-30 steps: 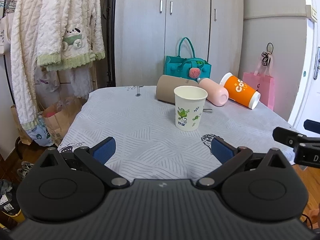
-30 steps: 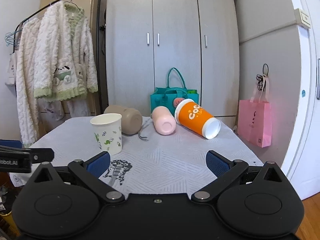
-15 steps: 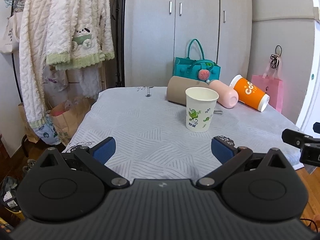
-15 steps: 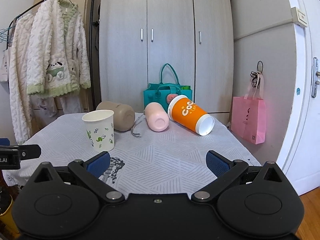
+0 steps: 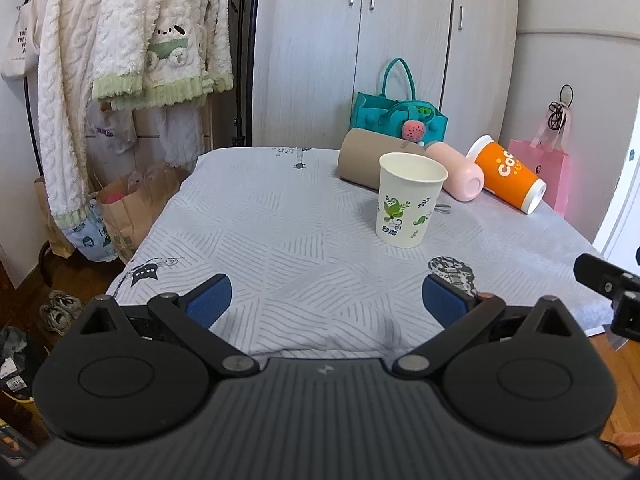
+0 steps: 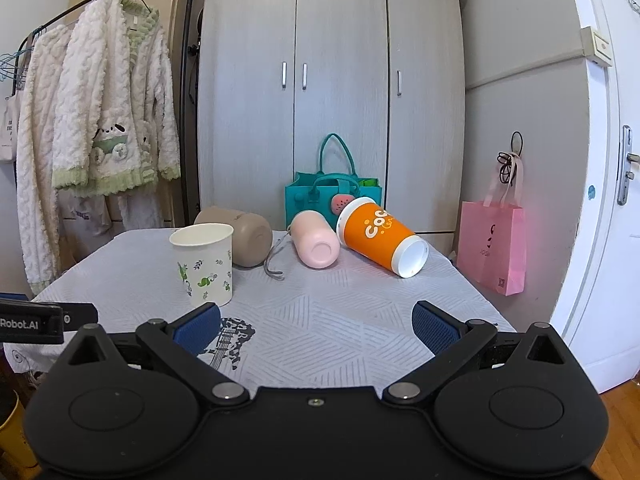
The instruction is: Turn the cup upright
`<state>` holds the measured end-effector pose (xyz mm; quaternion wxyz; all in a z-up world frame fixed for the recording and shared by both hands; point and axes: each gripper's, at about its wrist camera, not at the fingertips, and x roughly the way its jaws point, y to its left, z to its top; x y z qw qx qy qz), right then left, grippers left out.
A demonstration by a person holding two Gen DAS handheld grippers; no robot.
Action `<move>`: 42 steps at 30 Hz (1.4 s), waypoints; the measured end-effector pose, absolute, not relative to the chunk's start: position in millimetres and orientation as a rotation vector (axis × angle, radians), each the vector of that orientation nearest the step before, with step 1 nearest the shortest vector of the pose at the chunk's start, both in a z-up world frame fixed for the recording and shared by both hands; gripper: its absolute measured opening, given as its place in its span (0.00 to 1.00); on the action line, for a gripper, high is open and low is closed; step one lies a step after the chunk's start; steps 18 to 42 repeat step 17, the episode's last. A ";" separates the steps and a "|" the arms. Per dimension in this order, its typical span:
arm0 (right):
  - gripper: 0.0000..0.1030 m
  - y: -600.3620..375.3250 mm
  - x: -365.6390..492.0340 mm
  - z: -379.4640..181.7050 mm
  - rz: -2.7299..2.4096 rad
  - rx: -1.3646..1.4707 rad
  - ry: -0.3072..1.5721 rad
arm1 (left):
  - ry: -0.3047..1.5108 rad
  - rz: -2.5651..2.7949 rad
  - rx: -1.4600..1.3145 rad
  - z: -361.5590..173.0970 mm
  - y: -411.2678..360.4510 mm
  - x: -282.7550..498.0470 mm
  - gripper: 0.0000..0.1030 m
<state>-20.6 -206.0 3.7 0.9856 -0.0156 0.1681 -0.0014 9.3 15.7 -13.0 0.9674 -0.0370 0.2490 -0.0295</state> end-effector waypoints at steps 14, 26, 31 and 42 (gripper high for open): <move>1.00 -205.6 -20.4 1.2 -0.017 -0.043 0.346 | 0.458 -0.061 -0.039 -11.5 11.8 5.0 1.00; 1.00 -205.4 -20.5 1.3 -0.018 -0.042 0.347 | 0.460 -0.076 -0.037 -12.7 11.6 5.6 1.00; 1.00 -205.4 -20.5 1.3 -0.018 -0.042 0.347 | 0.460 -0.076 -0.037 -12.7 11.6 5.6 1.00; 1.00 -205.4 -20.5 1.3 -0.018 -0.042 0.347 | 0.460 -0.076 -0.037 -12.7 11.6 5.6 1.00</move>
